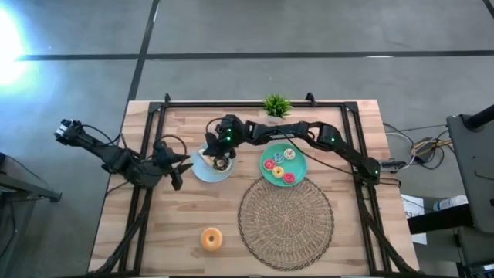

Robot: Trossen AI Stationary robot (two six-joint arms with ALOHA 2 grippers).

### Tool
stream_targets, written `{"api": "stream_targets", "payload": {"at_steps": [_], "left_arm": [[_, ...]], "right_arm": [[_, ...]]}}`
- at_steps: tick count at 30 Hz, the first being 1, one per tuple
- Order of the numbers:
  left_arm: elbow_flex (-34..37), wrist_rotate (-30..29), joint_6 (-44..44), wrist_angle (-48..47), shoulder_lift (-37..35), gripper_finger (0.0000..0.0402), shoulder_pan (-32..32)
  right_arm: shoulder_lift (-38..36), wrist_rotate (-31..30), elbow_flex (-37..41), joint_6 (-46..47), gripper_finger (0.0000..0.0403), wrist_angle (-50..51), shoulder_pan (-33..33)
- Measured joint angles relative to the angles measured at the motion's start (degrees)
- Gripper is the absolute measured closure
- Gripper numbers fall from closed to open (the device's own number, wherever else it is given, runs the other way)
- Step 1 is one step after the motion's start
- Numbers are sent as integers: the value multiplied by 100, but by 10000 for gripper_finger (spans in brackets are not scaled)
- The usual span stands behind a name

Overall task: Pick & Place donuts
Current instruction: Put the big purple donut on the blue plate

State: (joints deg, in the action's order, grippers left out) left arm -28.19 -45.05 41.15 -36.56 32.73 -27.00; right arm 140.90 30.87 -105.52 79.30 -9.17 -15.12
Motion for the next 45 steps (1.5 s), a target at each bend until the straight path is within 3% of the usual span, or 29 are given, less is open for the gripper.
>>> {"api": "stream_targets", "payload": {"at_steps": [6,12,17,22,26,35,38,43,45], "left_arm": [[14,-104,15,-4,1,269,0],[16,-106,83,-7,2,269,-2],[16,-108,87,-8,1,269,-2],[27,-189,88,-9,1,269,-2],[27,-616,87,-2,0,269,-2],[38,-2066,134,-92,-9,269,0],[40,-2205,135,-87,-2,269,0],[49,-3121,139,-76,50,268,0],[51,-3224,135,-72,50,266,2]], "right_arm": [[-15,-339,-650,-1196,283,1660,-26],[-15,-555,-1204,-1782,271,2016,-109],[-15,-618,-1457,-1929,288,2271,-184],[-15,-517,-1574,-1621,318,2161,-218],[-57,-576,-1597,-1232,344,1612,-202],[-141,-1413,-1577,-13,378,388,-190],[-183,-1827,-1577,283,379,365,-125],[-208,-2301,-1575,630,379,365,-7],[-208,-2477,-1575,752,380,367,6]]}}
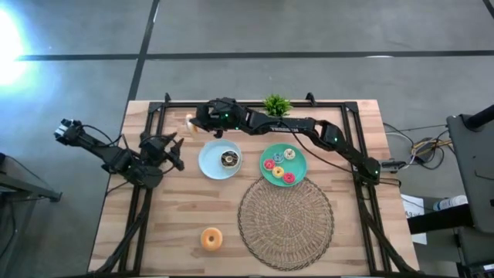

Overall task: Pick & Place donuts
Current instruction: Put the big purple donut on the blue plate

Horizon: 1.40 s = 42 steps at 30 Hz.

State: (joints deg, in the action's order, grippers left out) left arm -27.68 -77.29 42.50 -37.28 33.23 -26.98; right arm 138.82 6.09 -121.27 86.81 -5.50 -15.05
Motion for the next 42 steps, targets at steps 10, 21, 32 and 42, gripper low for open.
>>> {"api": "stream_targets", "payload": {"at_steps": [10,21,32,42], "left_arm": [[725,157,-310,1346,31,252,158],[1121,657,-1532,2828,47,249,1425],[1108,1379,-2000,3651,349,250,1973],[975,1334,-2011,3684,713,250,2249]], "right_arm": [[-9,-516,-11,179,380,-348,4],[-9,-527,-11,297,380,-378,169],[-9,-609,-11,128,380,-409,175],[-9,-636,-11,37,380,-414,217]]}}
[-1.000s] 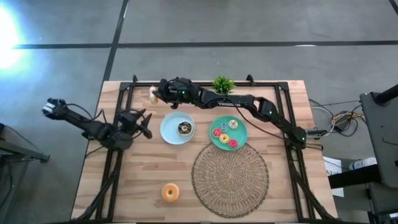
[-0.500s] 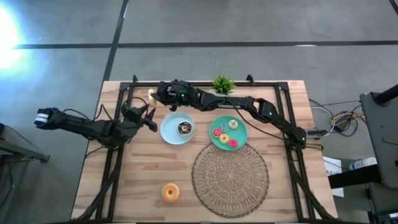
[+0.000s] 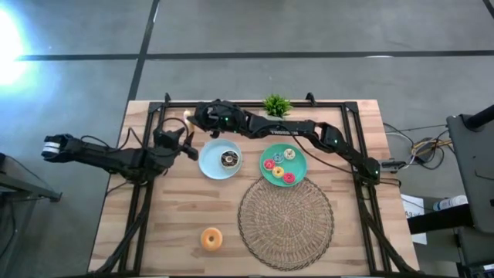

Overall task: Pick & Place donuts
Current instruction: Put the big purple donut on the blue plate

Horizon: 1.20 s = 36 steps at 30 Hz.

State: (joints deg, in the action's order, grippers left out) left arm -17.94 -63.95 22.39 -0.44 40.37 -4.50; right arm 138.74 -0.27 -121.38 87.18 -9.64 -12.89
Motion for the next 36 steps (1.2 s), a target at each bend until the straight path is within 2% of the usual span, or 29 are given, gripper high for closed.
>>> {"api": "stream_targets", "payload": {"at_steps": [4,7,13,21,30,36], "left_arm": [[-15,4,149,-3,36,250,7],[-7,264,199,8,36,250,11],[35,346,-214,225,152,250,10],[-6,-233,-737,459,288,250,22],[-6,-310,-732,491,261,251,22],[-6,-305,-769,471,261,285,22]], "right_arm": [[0,8,0,-70,380,8,-34],[0,166,0,-113,380,19,-95],[4,453,2,263,380,-3,-127],[4,497,2,765,380,-25,-111],[4,468,1,729,380,43,-130],[0,602,0,720,378,327,-164]]}}
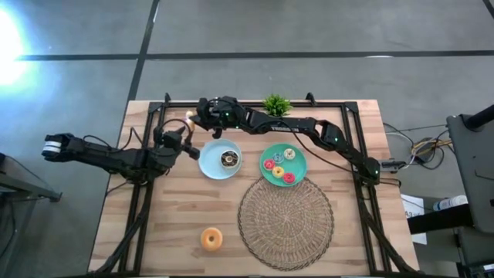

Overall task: Pick & Place donuts
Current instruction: Put the big purple donut on the blue plate

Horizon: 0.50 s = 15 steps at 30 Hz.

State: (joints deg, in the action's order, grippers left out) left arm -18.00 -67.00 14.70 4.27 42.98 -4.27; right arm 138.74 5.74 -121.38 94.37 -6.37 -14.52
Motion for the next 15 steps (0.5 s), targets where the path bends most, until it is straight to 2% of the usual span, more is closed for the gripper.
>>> {"api": "stream_targets", "payload": {"at_steps": [9,15], "left_arm": [[0,-8,-226,-17,0,388,0],[0,54,-242,-86,0,394,0]], "right_arm": [[-11,261,0,-464,325,38,-19],[-83,599,0,-1287,265,603,-110]]}}
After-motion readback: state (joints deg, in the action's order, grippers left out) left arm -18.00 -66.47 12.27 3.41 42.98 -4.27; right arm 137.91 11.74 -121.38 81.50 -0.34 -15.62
